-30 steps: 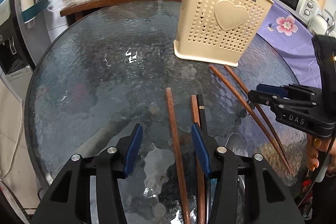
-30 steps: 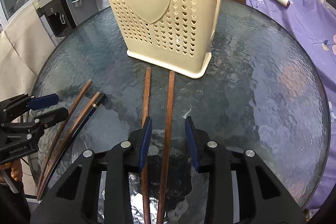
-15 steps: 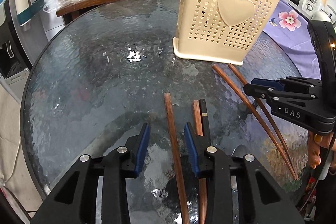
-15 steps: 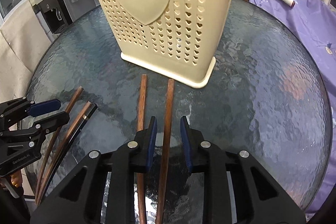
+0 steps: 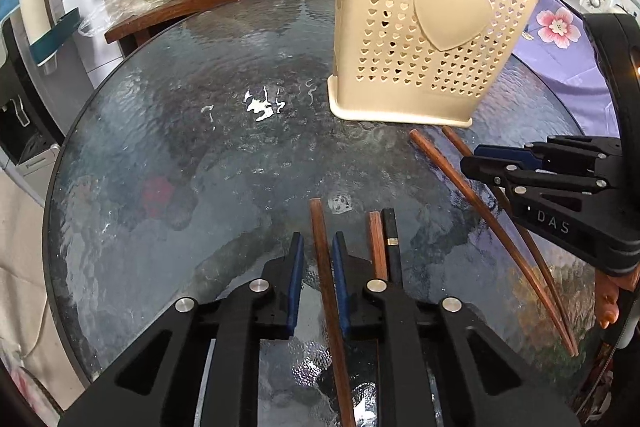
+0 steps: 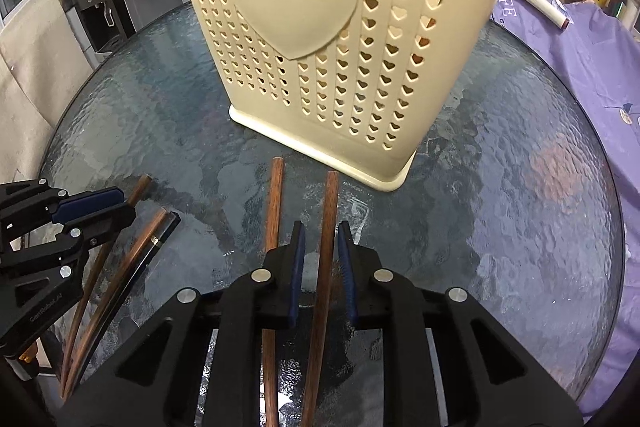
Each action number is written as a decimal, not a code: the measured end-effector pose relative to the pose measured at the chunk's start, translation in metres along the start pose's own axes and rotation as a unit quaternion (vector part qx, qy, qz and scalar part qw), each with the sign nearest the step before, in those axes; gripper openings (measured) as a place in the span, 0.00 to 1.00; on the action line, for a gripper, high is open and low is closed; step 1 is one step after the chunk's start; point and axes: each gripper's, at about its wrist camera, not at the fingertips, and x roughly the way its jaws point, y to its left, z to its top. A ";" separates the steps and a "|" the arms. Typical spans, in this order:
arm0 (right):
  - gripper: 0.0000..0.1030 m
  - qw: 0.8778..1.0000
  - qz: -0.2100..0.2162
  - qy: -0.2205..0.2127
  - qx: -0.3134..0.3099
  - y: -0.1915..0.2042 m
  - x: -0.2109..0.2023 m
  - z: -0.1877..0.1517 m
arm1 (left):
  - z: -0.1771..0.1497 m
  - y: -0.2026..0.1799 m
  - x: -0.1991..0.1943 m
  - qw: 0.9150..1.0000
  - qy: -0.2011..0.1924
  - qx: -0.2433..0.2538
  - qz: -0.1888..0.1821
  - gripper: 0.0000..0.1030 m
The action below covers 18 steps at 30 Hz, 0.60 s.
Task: Organize utensils
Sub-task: 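Grasp a wooden chopstick with the right tool while the left tool grasps another wooden chopstick, then lift both wooden chopsticks and carry them toward the cream holder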
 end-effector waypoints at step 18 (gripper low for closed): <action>0.07 0.999 0.039 -0.029 0.021 -0.020 -0.011 -0.016 | 0.001 0.001 -0.003 0.999 -0.017 -0.030 0.001 0.07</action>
